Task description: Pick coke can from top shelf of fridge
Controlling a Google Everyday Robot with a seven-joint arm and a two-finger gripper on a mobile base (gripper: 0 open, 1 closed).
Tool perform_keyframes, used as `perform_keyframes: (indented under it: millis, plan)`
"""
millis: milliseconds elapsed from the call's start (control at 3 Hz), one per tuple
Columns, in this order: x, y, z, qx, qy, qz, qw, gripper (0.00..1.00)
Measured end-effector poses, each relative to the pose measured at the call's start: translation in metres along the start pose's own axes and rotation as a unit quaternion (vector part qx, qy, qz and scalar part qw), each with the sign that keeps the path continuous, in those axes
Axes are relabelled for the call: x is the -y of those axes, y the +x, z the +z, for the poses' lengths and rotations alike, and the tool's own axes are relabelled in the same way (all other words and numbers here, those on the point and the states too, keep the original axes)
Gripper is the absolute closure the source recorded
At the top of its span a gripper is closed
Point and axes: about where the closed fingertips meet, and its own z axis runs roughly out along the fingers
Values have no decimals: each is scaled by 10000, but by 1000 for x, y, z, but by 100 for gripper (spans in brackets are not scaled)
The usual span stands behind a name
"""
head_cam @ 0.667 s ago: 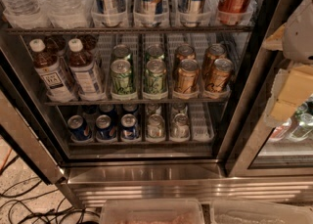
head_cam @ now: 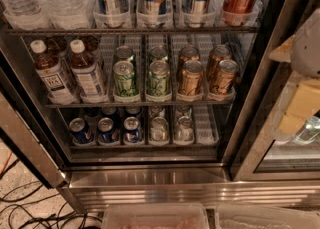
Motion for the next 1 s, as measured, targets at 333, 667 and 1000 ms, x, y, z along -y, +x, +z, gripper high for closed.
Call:
perform_keyframes:
  millis: [333, 667, 1000]
  plan:
    - [-26, 4, 29, 109, -112, 2, 9999, 0]
    - [-67, 3, 70, 554, -215, -19, 9982, 0]
    - [-108, 0, 129, 1343, -448, 9, 9899, 0]
